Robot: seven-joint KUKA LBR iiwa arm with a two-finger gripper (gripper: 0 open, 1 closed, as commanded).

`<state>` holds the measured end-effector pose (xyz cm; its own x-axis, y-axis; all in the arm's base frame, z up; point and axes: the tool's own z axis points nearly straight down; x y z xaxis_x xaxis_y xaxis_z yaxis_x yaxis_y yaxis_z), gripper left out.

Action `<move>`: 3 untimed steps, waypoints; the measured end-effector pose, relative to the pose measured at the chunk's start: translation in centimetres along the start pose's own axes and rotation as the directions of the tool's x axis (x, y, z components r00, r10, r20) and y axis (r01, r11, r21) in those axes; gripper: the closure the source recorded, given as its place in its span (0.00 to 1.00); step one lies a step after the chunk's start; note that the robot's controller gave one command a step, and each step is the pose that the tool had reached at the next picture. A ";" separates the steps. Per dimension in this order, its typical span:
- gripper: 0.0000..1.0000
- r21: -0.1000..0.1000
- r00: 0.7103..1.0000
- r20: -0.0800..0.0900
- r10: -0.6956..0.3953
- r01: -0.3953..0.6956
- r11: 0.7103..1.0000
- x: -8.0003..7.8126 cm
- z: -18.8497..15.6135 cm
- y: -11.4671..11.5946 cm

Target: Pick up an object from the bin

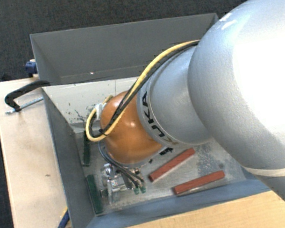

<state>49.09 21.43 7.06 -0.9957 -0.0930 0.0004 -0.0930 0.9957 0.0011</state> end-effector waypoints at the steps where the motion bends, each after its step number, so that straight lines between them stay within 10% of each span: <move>1: 1.00 0.000 1.000 0.000 0.000 0.000 1.000 0.1 -0.3 0.0; 3: 1.00 -0.002 1.000 0.005 0.001 -0.001 1.000 0.0 -4.4 0.1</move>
Offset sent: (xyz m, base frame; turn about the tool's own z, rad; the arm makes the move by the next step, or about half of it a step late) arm 0.0001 -0.0002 0.0622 0.0000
